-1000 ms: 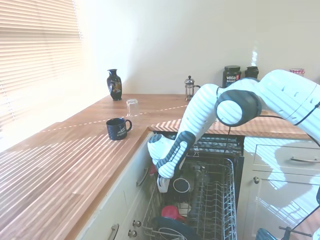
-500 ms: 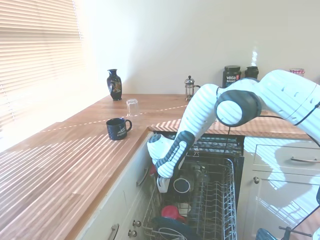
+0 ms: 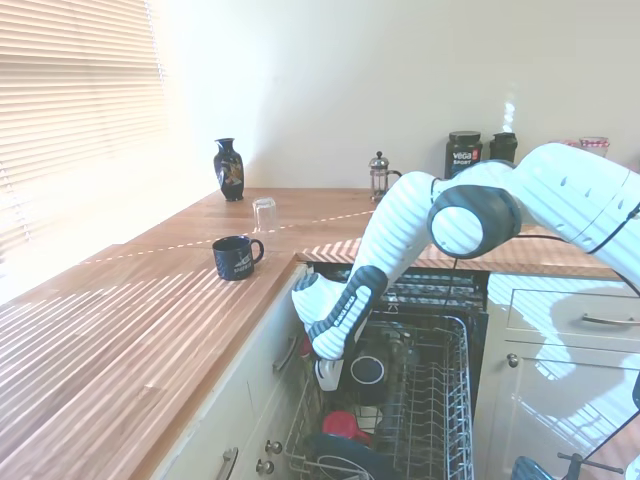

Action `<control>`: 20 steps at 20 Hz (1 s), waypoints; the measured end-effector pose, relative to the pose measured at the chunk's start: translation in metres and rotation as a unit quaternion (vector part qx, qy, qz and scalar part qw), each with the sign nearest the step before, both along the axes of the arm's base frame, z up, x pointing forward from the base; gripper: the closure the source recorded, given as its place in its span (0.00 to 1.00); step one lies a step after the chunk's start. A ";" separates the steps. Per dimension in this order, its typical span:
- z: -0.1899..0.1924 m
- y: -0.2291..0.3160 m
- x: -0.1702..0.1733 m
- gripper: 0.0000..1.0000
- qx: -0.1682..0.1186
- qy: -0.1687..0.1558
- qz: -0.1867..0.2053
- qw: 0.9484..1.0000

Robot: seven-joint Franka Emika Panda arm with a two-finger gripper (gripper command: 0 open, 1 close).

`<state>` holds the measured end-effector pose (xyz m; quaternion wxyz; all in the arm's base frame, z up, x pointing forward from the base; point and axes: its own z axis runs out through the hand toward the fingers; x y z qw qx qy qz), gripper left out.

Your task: Take a mug cup out of the rack

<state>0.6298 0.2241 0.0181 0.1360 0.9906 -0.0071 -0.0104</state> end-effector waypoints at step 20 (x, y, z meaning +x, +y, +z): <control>0.100 0.010 -0.045 1.00 -0.067 -0.018 -0.014 0.997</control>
